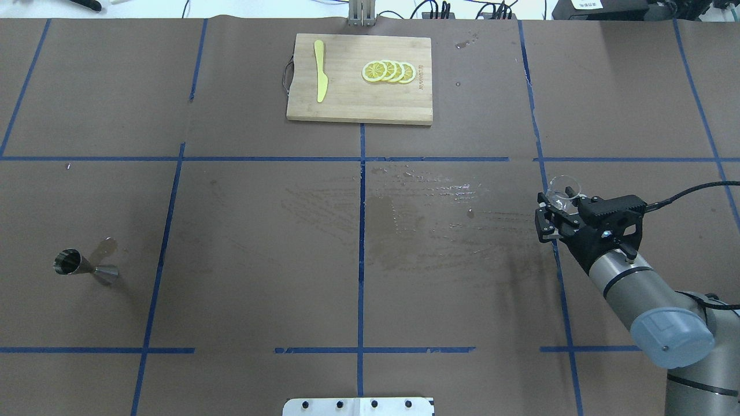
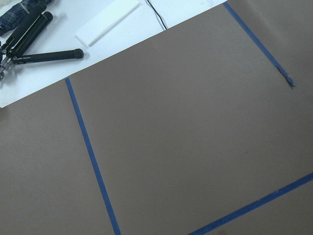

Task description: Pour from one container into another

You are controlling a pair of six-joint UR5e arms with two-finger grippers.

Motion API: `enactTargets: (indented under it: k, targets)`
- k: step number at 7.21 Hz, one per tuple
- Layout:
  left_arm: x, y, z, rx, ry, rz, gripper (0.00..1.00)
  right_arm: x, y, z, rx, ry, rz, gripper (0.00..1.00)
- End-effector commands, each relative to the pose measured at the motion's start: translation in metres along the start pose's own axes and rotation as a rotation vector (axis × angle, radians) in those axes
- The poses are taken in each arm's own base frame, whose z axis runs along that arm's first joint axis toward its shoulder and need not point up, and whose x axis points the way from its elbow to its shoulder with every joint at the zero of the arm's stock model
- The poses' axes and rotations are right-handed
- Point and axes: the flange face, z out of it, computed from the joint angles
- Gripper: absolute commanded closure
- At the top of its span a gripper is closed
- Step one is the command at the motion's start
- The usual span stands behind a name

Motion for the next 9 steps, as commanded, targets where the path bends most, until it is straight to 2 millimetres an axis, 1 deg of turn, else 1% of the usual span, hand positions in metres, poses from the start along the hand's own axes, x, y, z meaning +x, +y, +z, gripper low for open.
enactTargets:
  k: [1, 2, 3, 4, 5, 6, 7, 8, 9]
  targets:
    - [-0.001, 0.005, -0.02, -0.046, 0.064, -0.081, 0.0, 0.035, 0.032, 0.012, 0.026, 0.024, 0.127, 0.57]
    - [-0.009, 0.027, -0.021, -0.056, 0.058, -0.105, 0.0, 0.06, 0.054, 0.018, 0.053, -0.016, 0.179, 0.51]
    - [-0.016, 0.068, -0.018, -0.087, 0.051, -0.138, 0.0, 0.074, 0.07, 0.026, 0.088, -0.026, 0.202, 0.51]
    - [-0.017, 0.076, -0.018, -0.094, 0.055, -0.157, 0.0, 0.067, 0.067, 0.027, 0.098, -0.035, 0.214, 0.49]
    - [-0.018, 0.076, -0.02, -0.091, 0.054, -0.161, 0.0, 0.065, 0.073, 0.027, 0.093, -0.032, 0.192, 0.44]
    - [-0.019, 0.076, -0.019, -0.093, 0.052, -0.167, 0.0, 0.056, 0.084, 0.021, 0.082, -0.044, 0.177, 0.37]
    - [-0.018, 0.076, -0.019, -0.093, 0.054, -0.169, 0.0, 0.046, 0.097, 0.014, 0.083, -0.044, 0.142, 0.37]
    - [-0.018, 0.076, -0.02, -0.091, 0.053, -0.169, 0.0, 0.034, 0.104, 0.006, 0.087, -0.053, 0.087, 0.37]
    - [-0.018, 0.076, -0.019, -0.093, 0.054, -0.169, 0.0, 0.031, 0.106, 0.005, 0.086, -0.058, 0.083, 0.37]
